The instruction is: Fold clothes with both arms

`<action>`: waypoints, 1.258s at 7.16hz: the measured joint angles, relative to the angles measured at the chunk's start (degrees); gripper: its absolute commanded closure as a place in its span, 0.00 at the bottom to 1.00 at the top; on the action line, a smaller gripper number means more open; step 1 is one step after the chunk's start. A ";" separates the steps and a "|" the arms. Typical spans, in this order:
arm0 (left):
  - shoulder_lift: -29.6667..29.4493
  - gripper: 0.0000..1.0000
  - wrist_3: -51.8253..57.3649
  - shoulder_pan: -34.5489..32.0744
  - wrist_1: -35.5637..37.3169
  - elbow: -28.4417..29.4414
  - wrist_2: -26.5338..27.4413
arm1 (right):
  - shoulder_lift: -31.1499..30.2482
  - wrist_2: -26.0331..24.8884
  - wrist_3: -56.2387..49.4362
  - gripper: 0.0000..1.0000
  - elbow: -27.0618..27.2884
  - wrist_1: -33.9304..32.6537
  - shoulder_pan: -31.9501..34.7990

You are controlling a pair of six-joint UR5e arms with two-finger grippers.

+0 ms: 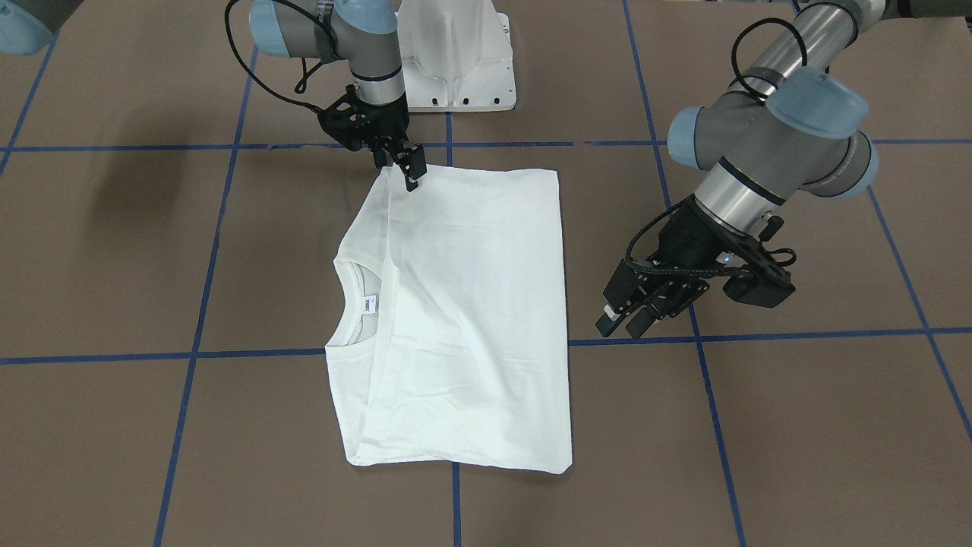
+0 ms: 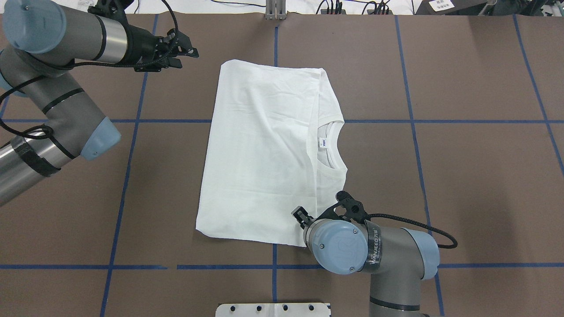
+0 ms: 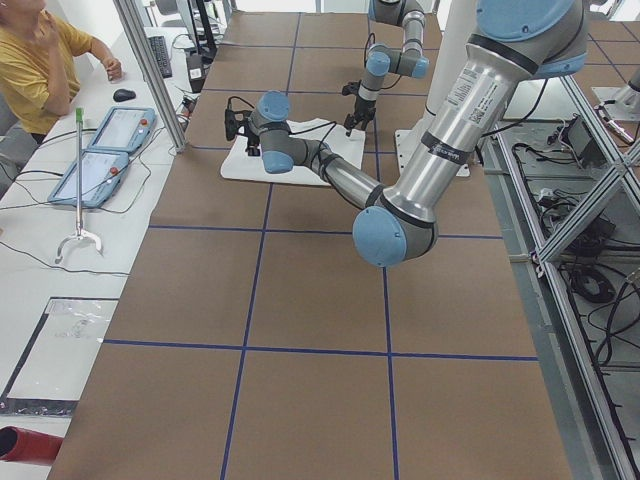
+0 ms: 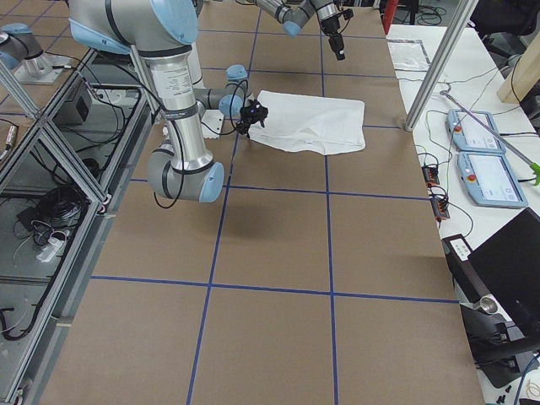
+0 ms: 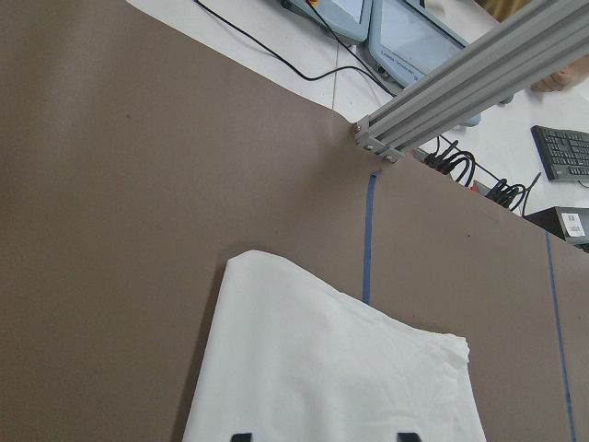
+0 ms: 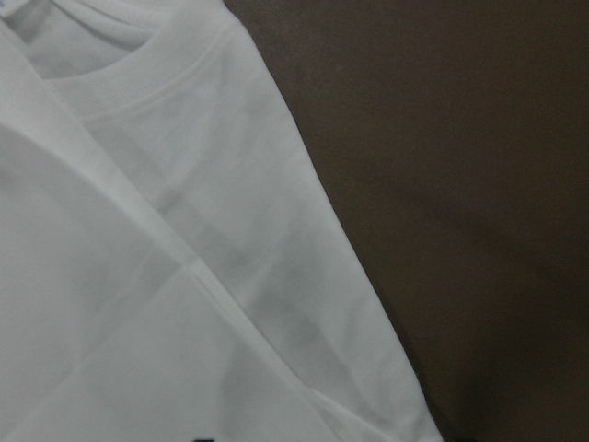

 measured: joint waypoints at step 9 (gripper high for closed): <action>2.44 0.39 -7.07 9.53 6.80 -6.04 5.69 | -3.21 0.86 2.08 1.00 7.10 -0.53 0.87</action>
